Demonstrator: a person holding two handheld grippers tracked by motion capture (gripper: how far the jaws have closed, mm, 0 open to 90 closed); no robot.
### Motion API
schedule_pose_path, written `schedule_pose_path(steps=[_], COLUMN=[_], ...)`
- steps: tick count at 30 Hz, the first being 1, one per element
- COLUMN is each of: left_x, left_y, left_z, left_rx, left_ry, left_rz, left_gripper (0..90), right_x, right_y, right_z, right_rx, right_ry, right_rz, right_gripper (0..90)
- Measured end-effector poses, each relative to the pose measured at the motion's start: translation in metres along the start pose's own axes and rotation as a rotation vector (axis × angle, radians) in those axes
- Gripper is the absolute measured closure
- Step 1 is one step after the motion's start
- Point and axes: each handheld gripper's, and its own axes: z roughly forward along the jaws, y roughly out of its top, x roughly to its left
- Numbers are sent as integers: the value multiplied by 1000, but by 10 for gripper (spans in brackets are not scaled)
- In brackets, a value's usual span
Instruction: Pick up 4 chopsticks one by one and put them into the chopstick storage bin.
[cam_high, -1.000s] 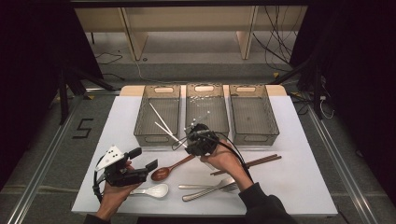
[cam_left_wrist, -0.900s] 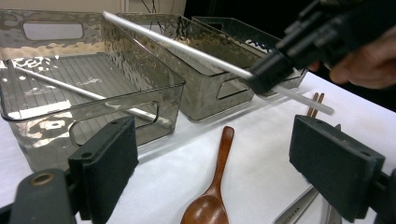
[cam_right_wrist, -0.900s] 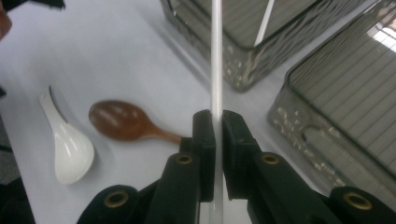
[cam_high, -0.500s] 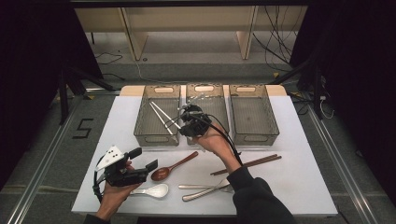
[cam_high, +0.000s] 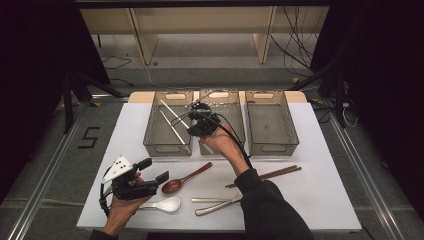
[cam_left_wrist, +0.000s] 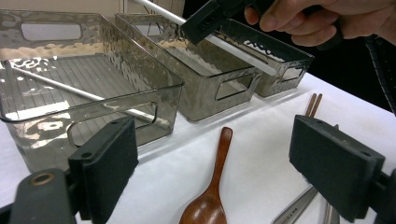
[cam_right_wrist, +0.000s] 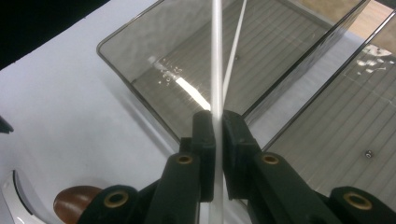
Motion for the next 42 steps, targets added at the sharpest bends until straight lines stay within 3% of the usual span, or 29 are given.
schedule_pose_path(steps=[27, 42], left_x=[0, 0], left_y=[0, 1], left_z=[0, 0], left_rx=[-1, -3], left_ry=[-7, -8], left_rz=[-2, -4], left_gripper=[147, 147], right_x=[-9, -4], right_y=[37, 54], right_z=[33, 49], right_rx=[-38, -37], right_ry=[-9, -36], right_rz=[124, 129], right_gripper=[851, 850])
